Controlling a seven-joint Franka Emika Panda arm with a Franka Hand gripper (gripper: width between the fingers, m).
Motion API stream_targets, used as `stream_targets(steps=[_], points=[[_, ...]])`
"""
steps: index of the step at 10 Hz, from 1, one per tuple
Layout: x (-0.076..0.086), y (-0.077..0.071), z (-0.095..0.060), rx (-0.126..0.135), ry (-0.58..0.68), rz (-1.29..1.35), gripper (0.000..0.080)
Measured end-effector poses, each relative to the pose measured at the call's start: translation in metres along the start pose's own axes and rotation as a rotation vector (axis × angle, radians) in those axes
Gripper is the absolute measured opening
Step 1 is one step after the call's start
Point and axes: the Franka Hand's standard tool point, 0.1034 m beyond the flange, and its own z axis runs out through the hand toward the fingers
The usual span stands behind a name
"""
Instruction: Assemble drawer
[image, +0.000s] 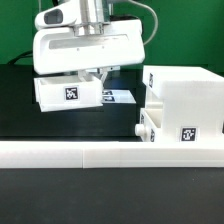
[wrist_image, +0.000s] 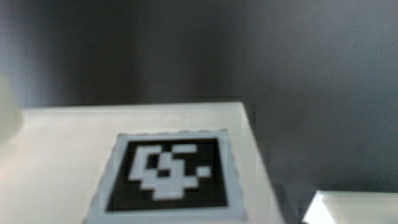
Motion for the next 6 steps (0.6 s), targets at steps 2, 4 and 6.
stream_targets(steps=[2, 4, 6], points=[[-0.0007, 0.0022, 0.0003, 0.005, -0.007, -0.033, 0.0041], [-0.0010, 0.0025, 0.0010, 0.005, -0.009, -0.113, 0.0041], [-0.0023, 0.0100, 0.0047, 0.007, -0.027, -0.439, 0.0041]])
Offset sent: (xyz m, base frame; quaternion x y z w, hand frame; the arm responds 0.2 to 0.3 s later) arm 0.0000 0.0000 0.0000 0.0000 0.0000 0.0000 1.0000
